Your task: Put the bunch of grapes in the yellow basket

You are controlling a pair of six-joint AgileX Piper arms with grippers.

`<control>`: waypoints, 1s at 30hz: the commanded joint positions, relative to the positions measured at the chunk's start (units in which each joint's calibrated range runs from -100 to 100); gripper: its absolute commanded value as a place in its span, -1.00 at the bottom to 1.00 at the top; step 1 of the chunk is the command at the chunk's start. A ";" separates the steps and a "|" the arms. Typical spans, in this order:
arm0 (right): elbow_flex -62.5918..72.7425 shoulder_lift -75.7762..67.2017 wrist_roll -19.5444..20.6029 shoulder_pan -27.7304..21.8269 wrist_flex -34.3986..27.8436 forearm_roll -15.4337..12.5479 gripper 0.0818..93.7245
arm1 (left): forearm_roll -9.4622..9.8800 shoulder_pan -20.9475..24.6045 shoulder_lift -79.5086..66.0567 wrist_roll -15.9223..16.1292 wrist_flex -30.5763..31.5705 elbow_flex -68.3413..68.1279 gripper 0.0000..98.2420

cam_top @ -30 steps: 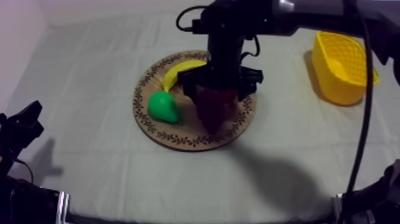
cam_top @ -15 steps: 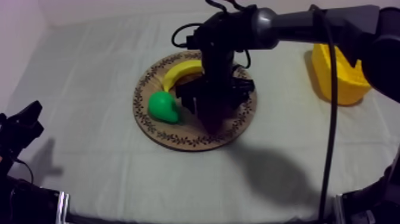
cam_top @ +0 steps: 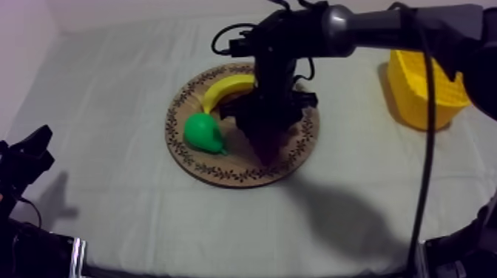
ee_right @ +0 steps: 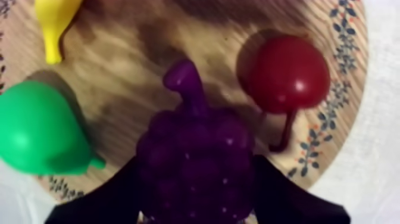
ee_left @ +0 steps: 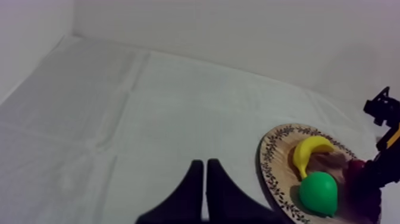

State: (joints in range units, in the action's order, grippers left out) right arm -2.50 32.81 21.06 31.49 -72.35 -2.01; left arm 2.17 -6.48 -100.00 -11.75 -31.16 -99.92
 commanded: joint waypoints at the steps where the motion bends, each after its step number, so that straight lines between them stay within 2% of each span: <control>1: -1.59 -3.76 -0.06 0.00 -0.37 0.60 -0.41 | 0.00 0.00 0.00 0.00 0.03 0.03 -1.00; 8: -6.18 -16.72 -1.28 -1.66 -2.53 2.82 -0.40 | 0.00 0.00 0.00 0.00 0.03 0.03 -1.00; 13: -8.22 -25.45 -3.83 -5.37 -3.92 5.00 -0.40 | 0.00 0.00 0.00 0.00 0.03 0.03 -1.00; 24: -8.73 -37.18 -12.64 -19.36 -3.23 8.63 -0.39 | 0.00 0.00 0.00 0.00 0.03 0.03 -1.00; 30: -8.52 -39.00 -18.20 -27.38 -0.16 9.04 -0.39 | 0.00 0.00 0.00 0.00 0.03 0.03 -1.00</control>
State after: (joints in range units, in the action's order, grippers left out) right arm -11.05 -6.22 5.32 8.56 -73.75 7.25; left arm 2.17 -6.48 -100.00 -11.75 -31.16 -99.92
